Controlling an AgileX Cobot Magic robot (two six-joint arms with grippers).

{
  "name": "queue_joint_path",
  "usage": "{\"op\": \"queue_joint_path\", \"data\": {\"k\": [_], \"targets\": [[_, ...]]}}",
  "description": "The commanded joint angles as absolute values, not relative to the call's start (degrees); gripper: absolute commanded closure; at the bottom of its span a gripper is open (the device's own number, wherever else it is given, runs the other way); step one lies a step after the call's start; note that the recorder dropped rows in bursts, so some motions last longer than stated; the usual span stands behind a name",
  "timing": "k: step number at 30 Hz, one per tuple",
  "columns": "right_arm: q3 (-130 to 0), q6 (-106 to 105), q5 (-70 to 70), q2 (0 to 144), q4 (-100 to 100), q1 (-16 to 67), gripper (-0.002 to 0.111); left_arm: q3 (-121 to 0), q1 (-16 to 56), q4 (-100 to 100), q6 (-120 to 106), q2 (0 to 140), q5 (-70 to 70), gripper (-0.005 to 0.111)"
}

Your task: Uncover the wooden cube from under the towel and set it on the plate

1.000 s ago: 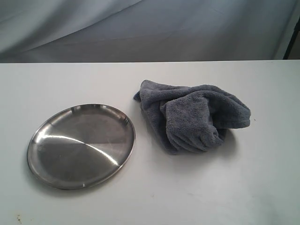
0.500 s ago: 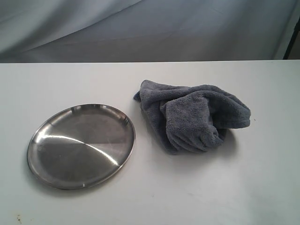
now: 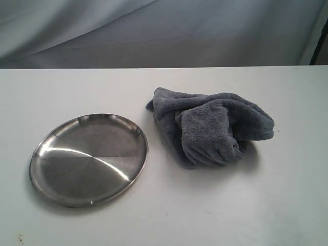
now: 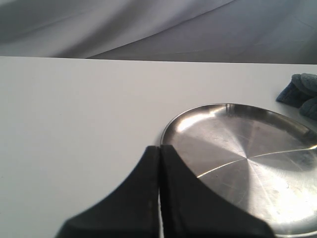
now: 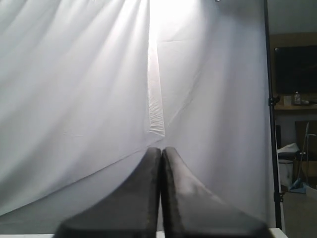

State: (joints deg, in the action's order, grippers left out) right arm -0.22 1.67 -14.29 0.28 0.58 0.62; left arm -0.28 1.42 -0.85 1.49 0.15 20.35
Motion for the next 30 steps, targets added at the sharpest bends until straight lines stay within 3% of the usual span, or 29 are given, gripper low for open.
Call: {"op": "queue_joint_path", "data": {"k": [1, 15, 30], "targets": [[0.0, 2.07, -15.81, 0.0, 0.63, 0.61, 0.108, 0.0, 1.38, -0.86, 1.44, 0.0, 19.76, 0.107], [0.0, 16.66, -16.11, 0.0, 0.63, 0.61, 0.108, 0.0, 1.38, -0.86, 1.44, 0.0, 19.76, 0.107], [0.0, 17.94, -18.66, 0.0, 0.63, 0.61, 0.108, 0.0, 1.38, -0.86, 1.44, 0.0, 19.76, 0.107]]}}
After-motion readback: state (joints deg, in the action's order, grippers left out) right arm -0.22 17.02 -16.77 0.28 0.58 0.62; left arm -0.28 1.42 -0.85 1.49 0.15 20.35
